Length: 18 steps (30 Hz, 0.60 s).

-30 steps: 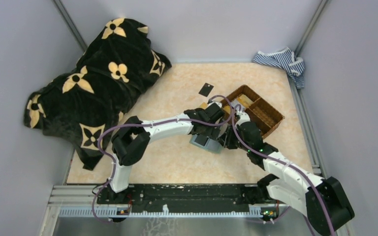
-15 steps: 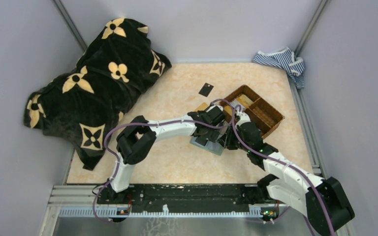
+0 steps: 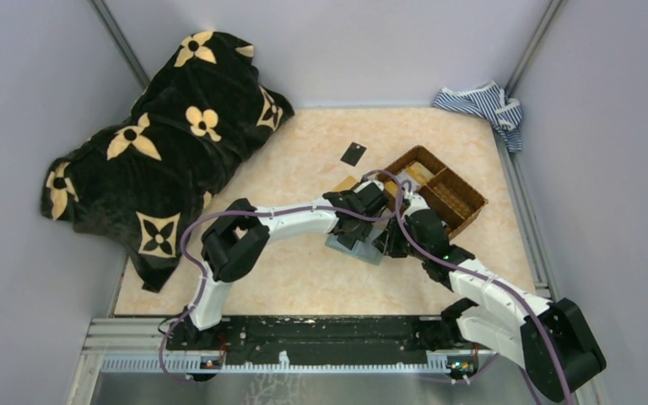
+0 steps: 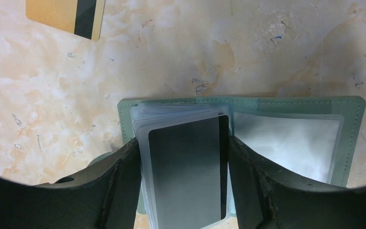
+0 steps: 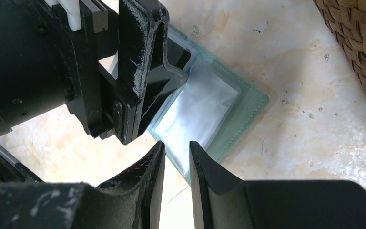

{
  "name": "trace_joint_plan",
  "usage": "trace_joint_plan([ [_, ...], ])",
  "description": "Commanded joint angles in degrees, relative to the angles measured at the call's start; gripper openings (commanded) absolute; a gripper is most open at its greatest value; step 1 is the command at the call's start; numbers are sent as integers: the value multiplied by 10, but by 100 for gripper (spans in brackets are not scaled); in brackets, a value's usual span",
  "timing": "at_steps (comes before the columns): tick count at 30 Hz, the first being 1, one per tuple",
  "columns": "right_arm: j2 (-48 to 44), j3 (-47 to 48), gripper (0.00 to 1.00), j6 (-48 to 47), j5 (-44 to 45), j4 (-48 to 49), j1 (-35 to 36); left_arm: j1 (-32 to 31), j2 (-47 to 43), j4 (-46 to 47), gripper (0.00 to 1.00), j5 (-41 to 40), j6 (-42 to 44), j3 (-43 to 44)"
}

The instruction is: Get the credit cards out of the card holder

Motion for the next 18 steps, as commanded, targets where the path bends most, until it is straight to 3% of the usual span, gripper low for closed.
trace_joint_plan([
  [1,5,3,26,2,-1,35,3,-3,14,-12,62,-15,8,12],
  [5,8,-1,26,3,-4,39,3,-4,14,-16,50,-17,5,12],
  [7,9,0,26,2,-6,40,3,-4,15,-20,50,-23,0,12],
  [11,14,2,26,0,-8,41,3,-4,18,-47,81,-48,-14,24],
  [13,18,1,26,1,-10,44,3,-5,16,-57,89,-65,-19,28],
  [18,23,-2,26,4,-13,53,3,-8,19,-93,91,-112,-25,42],
])
